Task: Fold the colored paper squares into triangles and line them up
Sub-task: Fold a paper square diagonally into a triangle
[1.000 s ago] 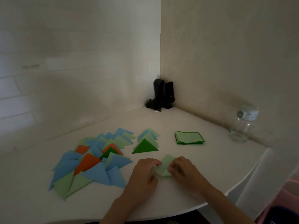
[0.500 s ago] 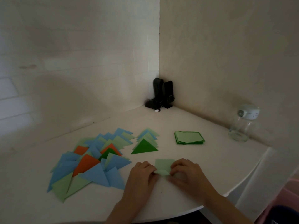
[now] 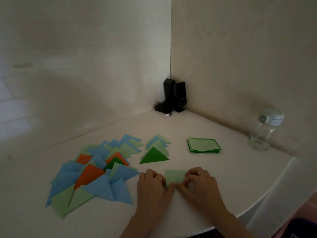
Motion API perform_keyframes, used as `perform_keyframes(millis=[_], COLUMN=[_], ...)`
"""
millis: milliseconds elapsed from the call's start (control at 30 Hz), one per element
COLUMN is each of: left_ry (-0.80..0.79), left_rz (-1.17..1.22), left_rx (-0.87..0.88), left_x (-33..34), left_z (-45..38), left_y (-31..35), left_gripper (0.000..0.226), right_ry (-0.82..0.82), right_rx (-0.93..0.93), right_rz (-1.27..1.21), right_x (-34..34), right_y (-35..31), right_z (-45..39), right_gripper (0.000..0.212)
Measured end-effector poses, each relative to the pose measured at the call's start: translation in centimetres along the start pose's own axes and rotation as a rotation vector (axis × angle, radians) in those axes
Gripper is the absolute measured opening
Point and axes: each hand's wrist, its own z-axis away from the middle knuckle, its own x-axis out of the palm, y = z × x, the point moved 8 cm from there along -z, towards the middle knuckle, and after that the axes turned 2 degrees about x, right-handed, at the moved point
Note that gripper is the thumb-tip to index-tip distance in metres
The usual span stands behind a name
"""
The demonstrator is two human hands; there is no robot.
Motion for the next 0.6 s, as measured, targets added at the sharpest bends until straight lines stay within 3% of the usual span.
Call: perform_keyframes(millis=[200, 367, 500, 600], left_ry=[-0.04, -0.188, -0.192, -0.183], left_rz=[0.065, 0.087, 0.178, 0.213], left_rx=[-0.042, -0.074, -0.056, -0.051], left_x=[0.5, 1.3, 1.1, 0.8], left_z=[-0.1, -0.1, -0.1, 0.1], left_y=[-0.6, -1.0, -1.4, -1.7], left_gripper=[0.024, 0.026, 0.04, 0.031], right_ry=[-0.077, -0.169, -0.244, -0.243], right_rx=[0.036, 0.063, 0.071, 0.069], right_rz=[-0.005, -0.104, -0.161, -0.237], right_x=[0.1, 0.3, 0.1, -0.3], right_y=[0.0, 0.4, 0.2, 0.4], right_z=[0.0, -0.4, -0.7, -0.5], right_gripper=[0.03, 0.032, 0.026, 0.036])
